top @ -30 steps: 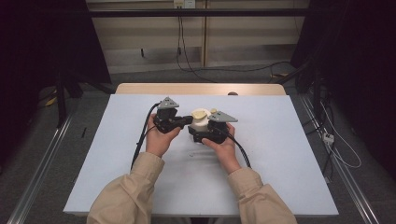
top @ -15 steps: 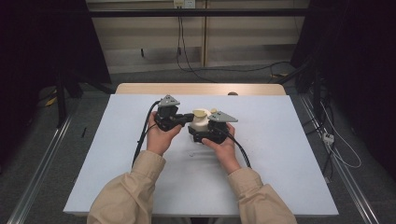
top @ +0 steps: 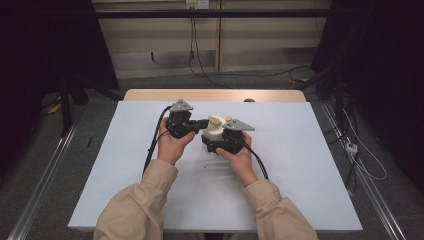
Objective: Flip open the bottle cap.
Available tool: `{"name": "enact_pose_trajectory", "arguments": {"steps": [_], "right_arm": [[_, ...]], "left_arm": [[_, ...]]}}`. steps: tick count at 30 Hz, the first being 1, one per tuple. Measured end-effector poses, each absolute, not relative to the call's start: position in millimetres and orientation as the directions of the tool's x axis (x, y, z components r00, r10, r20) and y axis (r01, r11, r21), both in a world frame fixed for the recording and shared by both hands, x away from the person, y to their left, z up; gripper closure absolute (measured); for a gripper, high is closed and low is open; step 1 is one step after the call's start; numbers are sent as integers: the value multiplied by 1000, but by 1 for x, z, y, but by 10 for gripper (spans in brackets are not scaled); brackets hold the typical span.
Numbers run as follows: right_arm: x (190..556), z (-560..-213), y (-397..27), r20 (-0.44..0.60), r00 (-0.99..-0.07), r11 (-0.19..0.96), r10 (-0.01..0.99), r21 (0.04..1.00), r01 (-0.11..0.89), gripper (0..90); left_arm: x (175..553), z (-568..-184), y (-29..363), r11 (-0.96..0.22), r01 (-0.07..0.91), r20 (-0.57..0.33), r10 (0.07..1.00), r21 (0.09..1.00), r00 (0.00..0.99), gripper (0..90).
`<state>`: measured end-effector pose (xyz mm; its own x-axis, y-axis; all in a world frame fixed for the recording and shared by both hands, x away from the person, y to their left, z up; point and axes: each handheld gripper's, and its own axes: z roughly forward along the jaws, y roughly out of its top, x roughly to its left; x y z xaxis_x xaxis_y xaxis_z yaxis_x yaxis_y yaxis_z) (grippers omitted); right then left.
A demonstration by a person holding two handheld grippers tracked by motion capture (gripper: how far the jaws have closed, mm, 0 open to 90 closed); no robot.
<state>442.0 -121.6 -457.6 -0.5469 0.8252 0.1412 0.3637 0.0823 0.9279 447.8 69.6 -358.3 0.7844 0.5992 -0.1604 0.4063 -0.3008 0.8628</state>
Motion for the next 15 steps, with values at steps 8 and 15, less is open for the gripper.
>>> {"name": "enact_pose_trajectory", "arguments": {"steps": [8,15], "right_arm": [[442,-457,-121,138,-547,86,826,928,363,55],[442,-457,-121,137,-547,87,826,927,364,55]], "left_arm": [[448,-361,64,-320,406,-152,595,856,789,900],[449,-362,60,-315,407,-156,594,857,789,900]]}}
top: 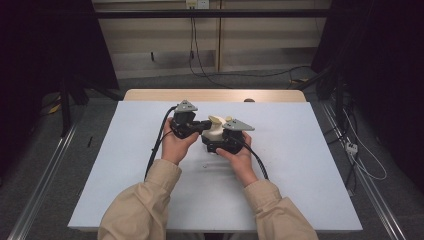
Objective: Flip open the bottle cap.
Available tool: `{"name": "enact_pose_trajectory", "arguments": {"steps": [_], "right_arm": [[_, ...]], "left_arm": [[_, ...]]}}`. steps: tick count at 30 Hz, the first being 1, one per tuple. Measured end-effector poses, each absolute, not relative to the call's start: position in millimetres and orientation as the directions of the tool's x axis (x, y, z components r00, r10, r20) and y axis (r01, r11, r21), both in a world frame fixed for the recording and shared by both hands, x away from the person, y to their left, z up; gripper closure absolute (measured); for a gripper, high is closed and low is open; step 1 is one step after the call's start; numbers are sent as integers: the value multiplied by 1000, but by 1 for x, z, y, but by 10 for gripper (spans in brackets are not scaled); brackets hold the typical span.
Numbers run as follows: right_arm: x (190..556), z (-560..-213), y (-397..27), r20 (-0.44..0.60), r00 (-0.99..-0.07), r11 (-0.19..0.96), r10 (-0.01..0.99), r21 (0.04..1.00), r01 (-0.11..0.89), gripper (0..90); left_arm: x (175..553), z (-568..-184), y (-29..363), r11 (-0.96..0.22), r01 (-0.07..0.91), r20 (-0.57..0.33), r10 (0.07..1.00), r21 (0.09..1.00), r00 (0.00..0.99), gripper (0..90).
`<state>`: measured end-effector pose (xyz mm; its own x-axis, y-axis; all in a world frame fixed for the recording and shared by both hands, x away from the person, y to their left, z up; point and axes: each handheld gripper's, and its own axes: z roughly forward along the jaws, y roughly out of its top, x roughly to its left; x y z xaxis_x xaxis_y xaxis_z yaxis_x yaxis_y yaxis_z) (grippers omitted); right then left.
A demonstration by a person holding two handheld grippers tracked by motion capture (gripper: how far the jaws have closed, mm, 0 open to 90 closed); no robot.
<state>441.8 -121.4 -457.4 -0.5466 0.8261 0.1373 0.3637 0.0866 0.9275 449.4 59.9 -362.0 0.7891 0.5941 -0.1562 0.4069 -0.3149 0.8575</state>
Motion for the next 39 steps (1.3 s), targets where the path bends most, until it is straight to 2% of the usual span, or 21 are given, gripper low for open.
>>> {"name": "enact_pose_trajectory", "arguments": {"steps": [39], "right_arm": [[442,-457,-121,141,-544,86,827,925,370,54]], "left_arm": [[455,-356,50,-306,399,-153,595,864,789,900]]}}
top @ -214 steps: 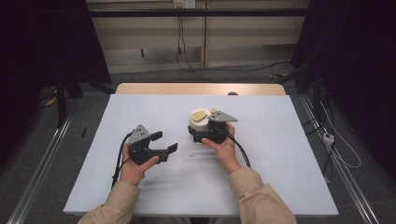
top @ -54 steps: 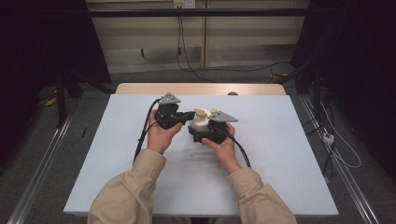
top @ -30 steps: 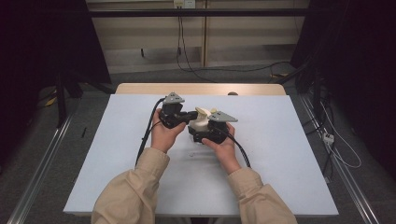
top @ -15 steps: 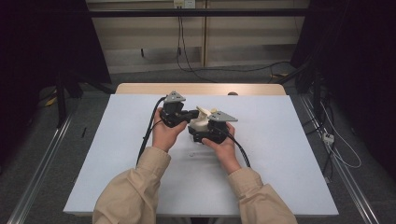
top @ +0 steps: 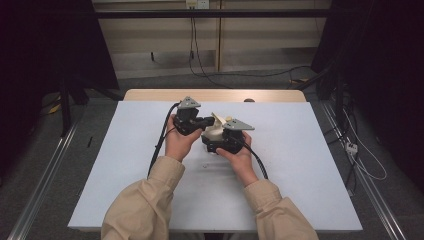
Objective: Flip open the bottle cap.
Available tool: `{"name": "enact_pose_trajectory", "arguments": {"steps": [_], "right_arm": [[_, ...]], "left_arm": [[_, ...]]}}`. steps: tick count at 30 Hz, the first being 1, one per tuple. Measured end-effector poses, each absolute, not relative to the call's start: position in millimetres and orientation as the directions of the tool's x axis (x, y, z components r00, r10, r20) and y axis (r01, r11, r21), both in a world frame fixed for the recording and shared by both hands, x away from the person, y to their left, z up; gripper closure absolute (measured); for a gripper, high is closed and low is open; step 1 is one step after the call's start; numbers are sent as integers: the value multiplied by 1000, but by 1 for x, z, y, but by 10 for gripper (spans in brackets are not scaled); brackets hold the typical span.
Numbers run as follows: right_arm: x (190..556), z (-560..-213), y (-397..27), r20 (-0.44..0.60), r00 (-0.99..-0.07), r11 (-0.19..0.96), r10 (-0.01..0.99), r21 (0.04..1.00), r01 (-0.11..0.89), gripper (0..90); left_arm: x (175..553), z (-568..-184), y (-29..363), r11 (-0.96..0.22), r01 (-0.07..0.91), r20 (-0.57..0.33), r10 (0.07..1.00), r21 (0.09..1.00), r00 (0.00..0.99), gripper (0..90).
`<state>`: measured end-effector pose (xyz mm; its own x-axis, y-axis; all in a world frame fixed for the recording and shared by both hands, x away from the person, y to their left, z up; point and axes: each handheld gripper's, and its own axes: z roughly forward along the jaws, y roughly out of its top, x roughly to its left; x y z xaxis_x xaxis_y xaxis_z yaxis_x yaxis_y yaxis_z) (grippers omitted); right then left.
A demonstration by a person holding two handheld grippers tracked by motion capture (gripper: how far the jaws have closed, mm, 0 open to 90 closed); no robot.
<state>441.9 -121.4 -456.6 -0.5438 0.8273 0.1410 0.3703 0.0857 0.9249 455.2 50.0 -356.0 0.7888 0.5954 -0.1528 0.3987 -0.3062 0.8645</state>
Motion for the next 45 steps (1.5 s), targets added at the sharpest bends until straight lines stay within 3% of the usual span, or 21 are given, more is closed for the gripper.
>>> {"name": "enact_pose_trajectory", "arguments": {"steps": [45], "right_arm": [[440,-455,-121,141,-537,92,832,919,383,47]], "left_arm": [[464,-356,42,-291,405,-165,598,867,784,861]]}}
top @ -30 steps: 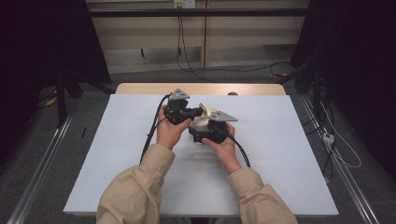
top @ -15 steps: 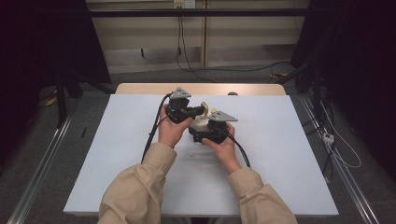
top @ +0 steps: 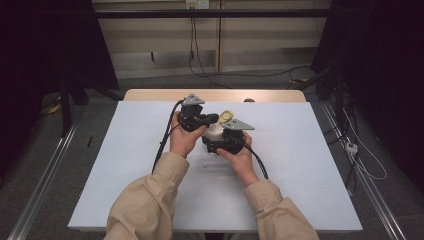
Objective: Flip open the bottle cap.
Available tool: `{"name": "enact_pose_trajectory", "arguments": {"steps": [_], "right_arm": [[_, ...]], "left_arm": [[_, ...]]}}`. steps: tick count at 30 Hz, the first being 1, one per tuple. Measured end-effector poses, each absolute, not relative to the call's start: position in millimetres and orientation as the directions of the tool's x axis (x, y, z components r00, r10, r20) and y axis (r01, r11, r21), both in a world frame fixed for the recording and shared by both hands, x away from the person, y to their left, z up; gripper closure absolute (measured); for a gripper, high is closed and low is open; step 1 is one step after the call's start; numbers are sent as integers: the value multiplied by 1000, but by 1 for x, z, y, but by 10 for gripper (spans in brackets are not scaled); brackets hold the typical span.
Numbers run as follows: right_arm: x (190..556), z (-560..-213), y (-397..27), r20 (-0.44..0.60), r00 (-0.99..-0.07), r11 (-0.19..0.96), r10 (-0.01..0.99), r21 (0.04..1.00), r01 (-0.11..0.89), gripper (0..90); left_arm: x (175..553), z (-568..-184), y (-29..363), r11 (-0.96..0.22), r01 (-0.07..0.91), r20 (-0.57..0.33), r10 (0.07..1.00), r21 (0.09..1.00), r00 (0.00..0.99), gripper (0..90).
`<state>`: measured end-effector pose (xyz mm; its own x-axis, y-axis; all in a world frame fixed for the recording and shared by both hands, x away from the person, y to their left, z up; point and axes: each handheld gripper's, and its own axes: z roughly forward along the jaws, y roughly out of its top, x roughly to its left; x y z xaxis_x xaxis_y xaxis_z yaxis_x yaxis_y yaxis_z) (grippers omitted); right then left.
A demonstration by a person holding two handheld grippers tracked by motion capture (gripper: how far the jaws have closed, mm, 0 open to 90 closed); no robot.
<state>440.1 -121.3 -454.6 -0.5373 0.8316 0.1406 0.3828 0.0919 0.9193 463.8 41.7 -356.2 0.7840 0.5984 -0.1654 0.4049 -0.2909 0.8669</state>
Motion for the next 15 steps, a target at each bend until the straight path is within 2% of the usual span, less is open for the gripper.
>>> {"name": "enact_pose_trajectory", "arguments": {"steps": [7,12,15], "right_arm": [[440,-455,-123,171,-537,85,826,904,419,26],[436,-455,-129,190,-552,97,812,889,447,13],[433,-456,-133,172,-576,145,799,875,462,6]], "left_arm": [[455,-350,53,-294,396,-154,600,870,785,693],[447,-352,66,-301,398,-150,602,867,784,485],[443,-356,74,-298,401,-148,613,866,776,401]]}}
